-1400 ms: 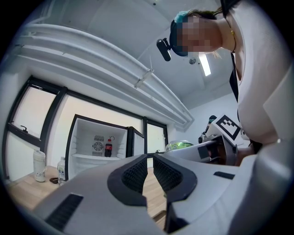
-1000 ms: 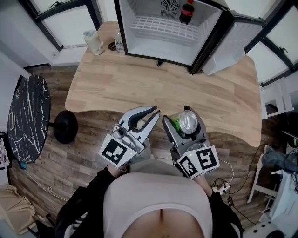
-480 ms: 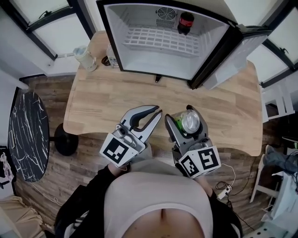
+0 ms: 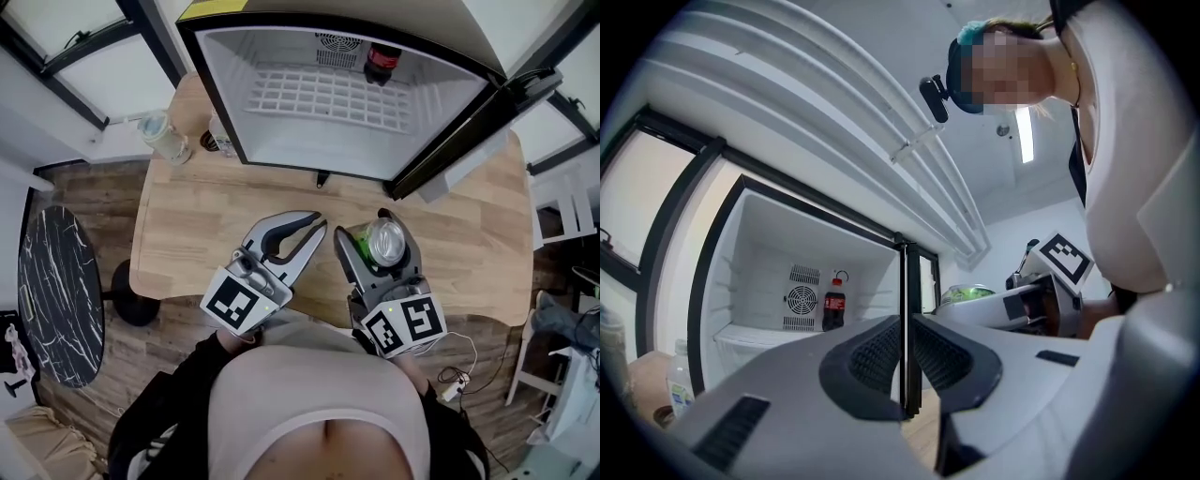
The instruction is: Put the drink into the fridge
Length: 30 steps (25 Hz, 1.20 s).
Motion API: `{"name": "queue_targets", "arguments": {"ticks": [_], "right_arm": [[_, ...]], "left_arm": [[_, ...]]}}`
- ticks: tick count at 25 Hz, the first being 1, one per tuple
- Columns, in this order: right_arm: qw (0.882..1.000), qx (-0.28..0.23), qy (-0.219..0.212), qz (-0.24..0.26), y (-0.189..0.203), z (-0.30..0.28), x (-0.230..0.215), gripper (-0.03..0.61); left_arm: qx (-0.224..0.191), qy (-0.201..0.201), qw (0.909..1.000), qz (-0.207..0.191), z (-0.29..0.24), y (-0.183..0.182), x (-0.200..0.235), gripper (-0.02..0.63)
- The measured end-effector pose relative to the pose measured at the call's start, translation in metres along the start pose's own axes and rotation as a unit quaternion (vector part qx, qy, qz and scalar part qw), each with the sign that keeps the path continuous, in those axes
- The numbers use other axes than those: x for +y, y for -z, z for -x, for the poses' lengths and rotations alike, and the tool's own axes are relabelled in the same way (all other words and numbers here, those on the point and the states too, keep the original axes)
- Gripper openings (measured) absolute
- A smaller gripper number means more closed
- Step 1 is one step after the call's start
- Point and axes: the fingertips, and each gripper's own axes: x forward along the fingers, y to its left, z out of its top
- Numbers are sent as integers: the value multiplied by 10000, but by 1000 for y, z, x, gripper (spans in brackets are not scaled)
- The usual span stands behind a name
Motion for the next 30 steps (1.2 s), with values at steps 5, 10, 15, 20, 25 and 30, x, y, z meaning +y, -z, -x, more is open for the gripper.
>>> {"name": "queue_targets", "arguments": {"ticks": [5,10,15,20,25,30], "right_arm": [[10000,-3,79,-25,-2,-21,-8,345],[9998,22,173,-63,0,-36,-17,345],[9996,-14,277,-103,0,-46,-25,345],[9995,9,289,-118,6,-57,-28,344],[9994,71,339,-99,13,-64,-31,345],[9990,105,415,-139,20,-71,-39,345]], "left_arm": [[16,73,10000,45,-11,2,21,43],[9,123,9999,95,-21,5,38,43],[82,213,9997,108,-27,10,47,43],[118,225,9996,128,-29,16,57,44],[152,288,9993,179,-30,21,63,43],[188,298,9991,221,-30,26,68,44]]}}
